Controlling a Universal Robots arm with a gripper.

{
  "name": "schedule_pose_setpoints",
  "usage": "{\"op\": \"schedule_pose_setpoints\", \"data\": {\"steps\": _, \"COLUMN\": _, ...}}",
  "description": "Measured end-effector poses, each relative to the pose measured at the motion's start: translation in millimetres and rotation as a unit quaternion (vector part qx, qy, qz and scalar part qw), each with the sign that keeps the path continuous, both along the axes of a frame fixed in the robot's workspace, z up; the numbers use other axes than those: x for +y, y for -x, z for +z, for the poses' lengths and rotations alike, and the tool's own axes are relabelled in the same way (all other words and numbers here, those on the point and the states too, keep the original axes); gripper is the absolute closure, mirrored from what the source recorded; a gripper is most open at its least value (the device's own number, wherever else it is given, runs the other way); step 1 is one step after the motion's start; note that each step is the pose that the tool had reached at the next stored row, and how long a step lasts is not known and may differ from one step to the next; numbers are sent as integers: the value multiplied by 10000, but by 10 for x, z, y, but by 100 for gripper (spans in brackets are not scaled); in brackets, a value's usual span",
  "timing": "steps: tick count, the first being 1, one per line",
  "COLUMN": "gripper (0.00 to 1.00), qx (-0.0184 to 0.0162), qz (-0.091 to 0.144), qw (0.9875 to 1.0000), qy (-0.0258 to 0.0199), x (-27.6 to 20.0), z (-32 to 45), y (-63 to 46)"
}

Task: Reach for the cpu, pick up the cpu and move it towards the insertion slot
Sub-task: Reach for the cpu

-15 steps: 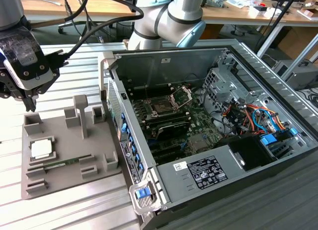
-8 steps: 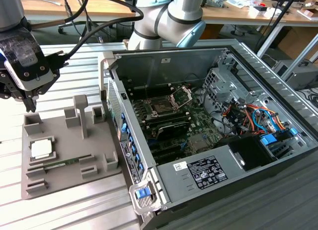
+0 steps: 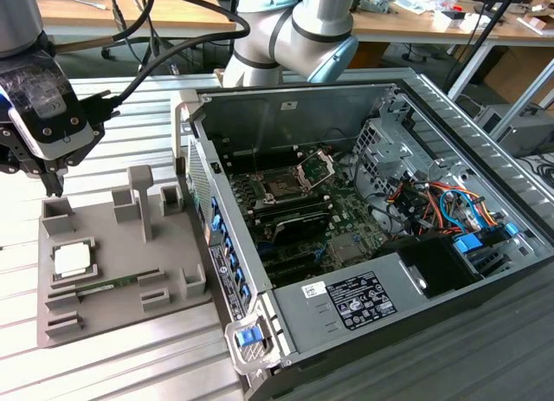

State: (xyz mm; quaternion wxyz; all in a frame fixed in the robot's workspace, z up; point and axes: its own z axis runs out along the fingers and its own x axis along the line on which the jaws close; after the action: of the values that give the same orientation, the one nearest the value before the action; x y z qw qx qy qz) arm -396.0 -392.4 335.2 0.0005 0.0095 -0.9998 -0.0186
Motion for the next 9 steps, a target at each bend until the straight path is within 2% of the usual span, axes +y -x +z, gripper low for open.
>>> {"op": "schedule_pose_setpoints", "data": {"steps": 9, "gripper": 89, "qx": 0, "qz": 0, "qw": 10000, "qy": 2, "x": 0, "z": -25, "y": 0}}
